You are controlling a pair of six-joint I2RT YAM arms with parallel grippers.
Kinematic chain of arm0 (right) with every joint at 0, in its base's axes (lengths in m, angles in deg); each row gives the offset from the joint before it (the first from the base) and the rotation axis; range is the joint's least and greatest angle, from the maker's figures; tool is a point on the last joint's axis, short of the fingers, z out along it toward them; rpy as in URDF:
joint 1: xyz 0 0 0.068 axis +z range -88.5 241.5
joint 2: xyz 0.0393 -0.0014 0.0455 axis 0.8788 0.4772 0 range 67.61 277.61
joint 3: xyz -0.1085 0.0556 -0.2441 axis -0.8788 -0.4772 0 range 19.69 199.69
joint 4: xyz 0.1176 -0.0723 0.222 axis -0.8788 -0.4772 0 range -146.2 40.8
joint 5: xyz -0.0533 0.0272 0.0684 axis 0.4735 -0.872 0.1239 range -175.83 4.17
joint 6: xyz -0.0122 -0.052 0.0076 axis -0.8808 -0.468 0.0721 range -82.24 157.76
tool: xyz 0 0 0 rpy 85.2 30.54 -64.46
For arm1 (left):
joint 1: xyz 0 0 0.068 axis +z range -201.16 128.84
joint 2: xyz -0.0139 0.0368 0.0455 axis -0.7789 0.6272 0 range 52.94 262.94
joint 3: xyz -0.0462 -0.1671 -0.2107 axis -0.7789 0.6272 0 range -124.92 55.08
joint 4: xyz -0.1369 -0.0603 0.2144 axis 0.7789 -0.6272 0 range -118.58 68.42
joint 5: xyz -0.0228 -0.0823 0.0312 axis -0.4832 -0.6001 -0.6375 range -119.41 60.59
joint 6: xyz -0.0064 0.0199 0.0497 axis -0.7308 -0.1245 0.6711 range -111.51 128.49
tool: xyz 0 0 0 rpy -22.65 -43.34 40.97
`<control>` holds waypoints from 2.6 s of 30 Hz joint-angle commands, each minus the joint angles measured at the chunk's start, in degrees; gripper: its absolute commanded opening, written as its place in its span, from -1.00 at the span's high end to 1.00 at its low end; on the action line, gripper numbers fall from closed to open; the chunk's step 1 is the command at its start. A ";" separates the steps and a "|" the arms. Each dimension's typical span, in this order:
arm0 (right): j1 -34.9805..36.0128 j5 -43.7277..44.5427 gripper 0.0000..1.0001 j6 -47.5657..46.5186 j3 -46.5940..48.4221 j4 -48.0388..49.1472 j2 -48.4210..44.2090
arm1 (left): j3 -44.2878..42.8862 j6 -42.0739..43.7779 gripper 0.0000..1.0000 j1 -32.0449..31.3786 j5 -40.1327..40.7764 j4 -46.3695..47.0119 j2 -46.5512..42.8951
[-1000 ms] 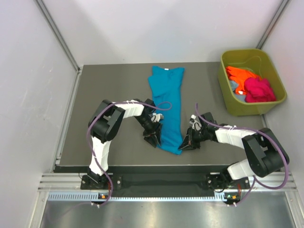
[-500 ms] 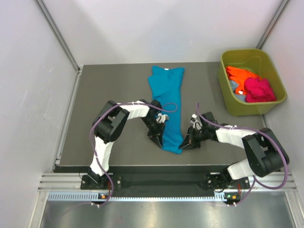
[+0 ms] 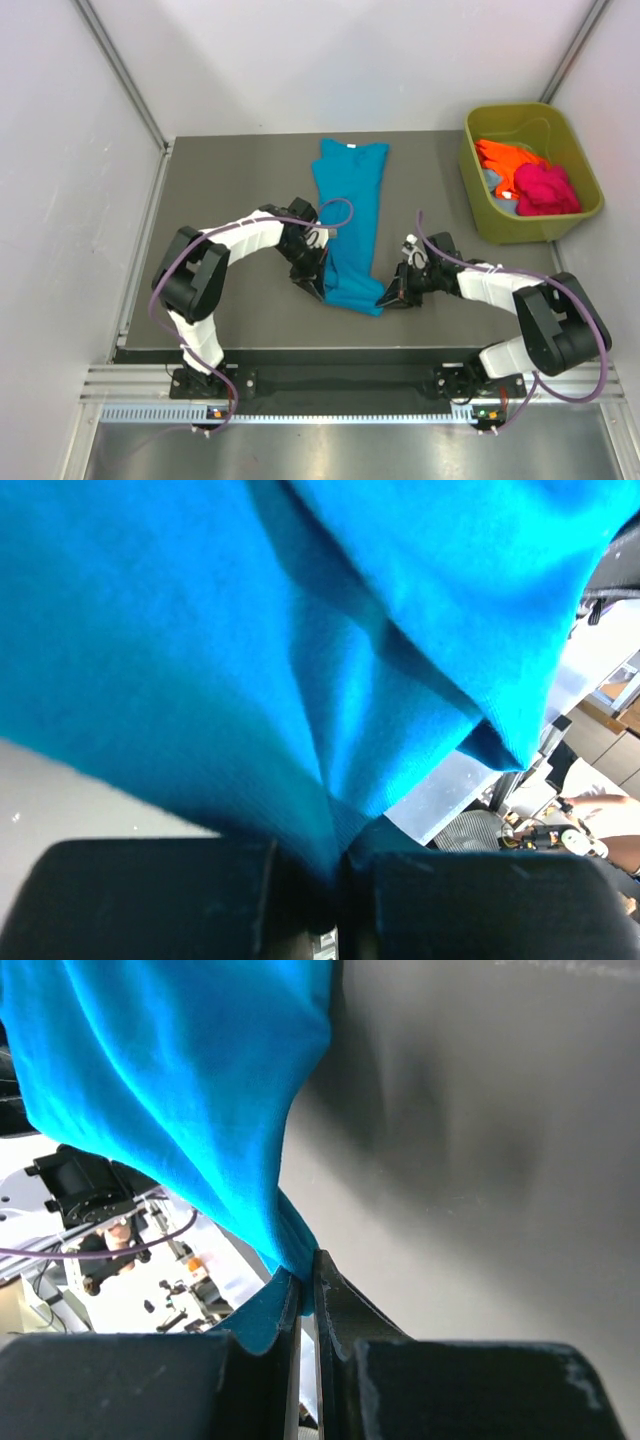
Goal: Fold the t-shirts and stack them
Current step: Fold the tshirt
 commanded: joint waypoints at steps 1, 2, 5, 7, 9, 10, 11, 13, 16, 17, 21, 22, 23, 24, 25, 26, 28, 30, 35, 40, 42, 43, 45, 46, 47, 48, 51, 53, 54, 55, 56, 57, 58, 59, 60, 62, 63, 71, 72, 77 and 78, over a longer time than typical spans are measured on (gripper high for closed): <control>-1.24 2.18 0.97 -2.56 0.67 -1.57 -1.12 | 2.57 2.71 0.96 1.12 4.13 -2.28 -2.68; -1.41 2.26 0.95 -2.21 0.50 -0.18 -0.60 | 3.27 2.27 0.91 1.12 3.60 -2.02 -2.77; -1.24 2.62 0.96 -0.72 0.84 1.94 1.24 | 4.06 2.10 0.89 0.86 2.01 -1.49 -3.12; -1.15 2.79 0.98 -1.24 2.16 1.69 2.30 | 4.50 1.92 0.90 0.33 1.93 -1.23 -3.21; -0.98 2.97 0.99 -1.77 2.69 1.42 3.62 | 5.29 1.39 0.90 0.15 1.49 -0.35 -3.65; -0.54 3.06 0.99 -1.77 2.69 1.42 3.88 | 5.47 0.96 0.88 0.06 0.88 -0.09 -3.83; -0.10 3.23 0.99 -1.68 2.52 1.77 4.32 | 5.73 0.87 0.87 -0.02 0.52 0.09 -3.91; 1.56 3.84 1.00 -1.77 2.08 1.86 4.76 | 5.82 0.52 0.83 -0.29 0.52 0.35 -4.09; 4.37 4.11 1.00 -1.51 2.25 2.73 6.08 | 5.73 -0.10 0.72 -0.73 -0.09 1.06 -3.57; 5.08 4.02 1.00 -1.33 2.60 2.83 6.61 | 5.65 -0.19 0.67 -0.90 -0.18 1.23 -3.30; 7.63 4.20 0.67 -2.47 6.28 1.42 9.59 | 4.51 -0.37 0.34 -1.34 0.51 1.15 -1.98; 7.72 4.29 0.46 -2.47 6.64 0.90 10.38 | 4.33 -0.45 0.21 -1.34 1.13 1.15 -1.63; 7.81 4.46 0.34 -2.65 6.91 0.54 10.65 | 4.07 -0.45 0.17 -1.34 1.57 1.06 -1.54; 7.81 4.72 0.28 -2.73 7.08 0.28 10.91 | 4.06 -0.54 0.14 -1.34 2.62 1.15 -1.45; 7.81 4.73 0.24 -2.74 7.17 0.28 11.09 | 4.15 -0.46 0.10 -1.34 3.32 1.06 -1.54; 7.73 4.73 0.23 -2.74 7.35 0.19 11.18 | 4.24 -0.28 0.07 -1.26 3.77 1.15 -1.45; 7.73 4.55 0.22 -2.82 7.79 0.28 11.62 | 4.59 -0.37 0.07 -1.34 4.47 1.41 -1.37; 7.73 4.46 0.22 -3.00 8.31 0.28 11.88 | 4.85 -0.72 0.07 -1.34 4.12 1.94 -1.02; 7.64 3.94 0.17 -3.61 8.41 -0.95 11.80 | 3.54 -1.07 0.13 -1.34 3.25 2.38 1.53; 7.11 3.58 0.13 -3.44 5.86 -1.74 9.34 | 2.31 -1.33 0.34 -1.34 2.28 2.73 4.08; 7.02 3.50 0.10 -3.53 4.98 -2.01 8.72 | 2.31 -1.60 0.39 -1.34 1.84 2.99 4.52; 7.11 3.50 0.10 -3.53 4.80 -2.09 8.55 | 2.31 -1.60 0.41 -1.34 1.66 2.99 4.70; 7.02 3.41 0.10 -3.53 4.10 -2.27 8.28 | 2.57 -1.60 0.43 -1.34 1.57 3.08 4.79; 7.02 3.41 0.10 -3.35 3.66 -2.10 7.93 | 2.74 -1.68 0.45 -1.34 1.57 3.17 4.70; 7.20 3.32 0.10 -3.26 3.22 -2.18 7.76 | 2.92 -1.68 0.46 -1.34 1.57 3.17 4.61; 7.20 3.23 0.10 -3.00 2.09 -2.01 7.67 | 3.01 -1.68 0.50 -1.34 1.57 3.25 4.44; 7.46 3.06 0.16 -1.68 0.59 0.00 7.40 | 3.80 -1.77 0.70 -1.34 1.49 3.61 3.12; 8.07 2.62 0.31 -0.98 0.49 0.71 7.75 | 4.50 -1.86 0.93 -1.34 1.57 3.70 2.68; 8.69 2.53 0.37 -0.98 0.58 0.98 7.75 | 4.68 -1.86 0.99 -1.34 1.57 3.70 1.98; 8.95 2.36 0.51 -0.80 0.67 1.33 8.10 | 5.03 -1.95 1.00 -1.34 1.66 3.78 1.71; 8.96 2.09 0.58 -0.72 0.67 1.68 8.11 | 5.20 -1.95 1.00 -1.26 1.66 3.87 1.45; 9.22 2.18 0.63 -0.63 0.76 2.29 8.19 | 5.38 -1.86 1.00 -1.25 1.49 3.96 1.01; 9.22 2.26 0.71 -0.63 0.84 2.56 8.11 | 5.56 -1.86 1.00 -1.34 1.49 4.05 0.75; 9.31 2.96 0.74 -0.71 0.93 2.74 8.11 | 5.73 -1.95 1.00 -1.26 1.49 4.13 0.57; 9.31 3.23 0.77 -0.80 1.11 3.17 7.93 | 5.73 -1.95 1.00 -1.34 1.49 4.31 0.31; 9.31 3.58 0.84 -0.89 1.20 3.35 7.67 | 5.73 -1.86 1.00 -1.34 1.40 4.14 0.04; 9.31 3.41 0.90 -1.15 1.55 3.18 7.58 | 5.73 -1.60 1.00 -1.34 1.31 3.79 -0.31; 9.22 3.41 1.00 -7.21 5.24 -3.06 1.08 | 4.24 1.12 1.00 -2.04 0.69 -0.87 -6.98; 9.13 3.58 1.00 -8.00 5.85 -4.98 -0.49 | 3.63 2.43 1.00 -2.39 1.39 -1.83 -9.08; 9.04 2.80 1.00 -11.26 8.23 -9.47 -3.58 | 2.92 5.61 1.00 -3.28 1.31 -6.66 -14.89; 9.04 2.36 1.00 -11.35 8.66 -10.35 -4.28 | 2.75 6.39 1.00 -3.28 0.79 -7.28 -16.29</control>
